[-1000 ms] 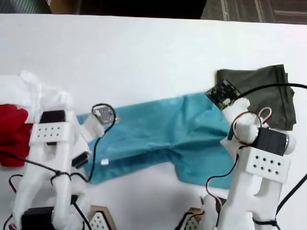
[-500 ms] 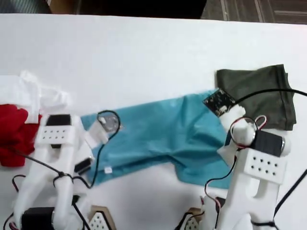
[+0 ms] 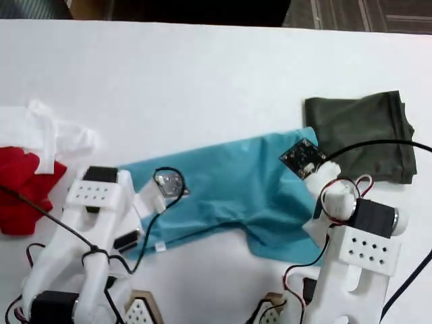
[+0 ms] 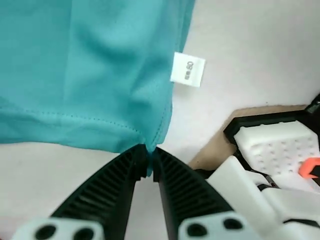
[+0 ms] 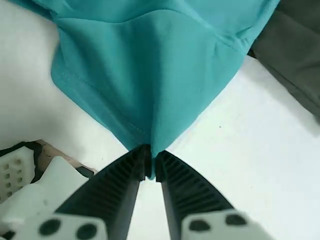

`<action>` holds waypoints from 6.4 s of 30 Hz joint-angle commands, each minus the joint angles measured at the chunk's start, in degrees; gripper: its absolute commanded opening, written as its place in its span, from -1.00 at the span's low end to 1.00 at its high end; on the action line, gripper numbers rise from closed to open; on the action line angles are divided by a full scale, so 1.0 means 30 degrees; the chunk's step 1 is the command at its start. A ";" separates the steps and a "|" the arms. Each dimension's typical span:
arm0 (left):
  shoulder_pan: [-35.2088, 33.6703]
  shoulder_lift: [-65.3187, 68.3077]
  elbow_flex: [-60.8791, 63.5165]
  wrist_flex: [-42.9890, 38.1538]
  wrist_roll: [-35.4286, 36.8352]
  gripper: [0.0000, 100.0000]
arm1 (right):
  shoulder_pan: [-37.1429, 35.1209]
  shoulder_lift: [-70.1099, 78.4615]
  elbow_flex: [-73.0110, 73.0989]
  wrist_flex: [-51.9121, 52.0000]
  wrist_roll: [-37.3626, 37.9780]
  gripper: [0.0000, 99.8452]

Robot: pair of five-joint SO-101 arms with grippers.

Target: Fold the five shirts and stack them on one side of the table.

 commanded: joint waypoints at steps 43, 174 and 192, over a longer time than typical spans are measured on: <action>-0.1377 1.1341 -1.2938 -0.1641 0.6974 -0.95 | -0.4176 1.2527 -0.7062 -1.0388 -0.5304 -0.96; -0.3077 0.6652 -0.8806 -0.6652 0.9026 -0.95 | -0.9656 0.5055 0.0879 -0.1304 0.2637 -0.69; -0.4513 0.8440 -0.4703 -1.1604 0.9201 -0.95 | -1.4081 0.5260 0.4923 -0.3707 0.1875 -0.79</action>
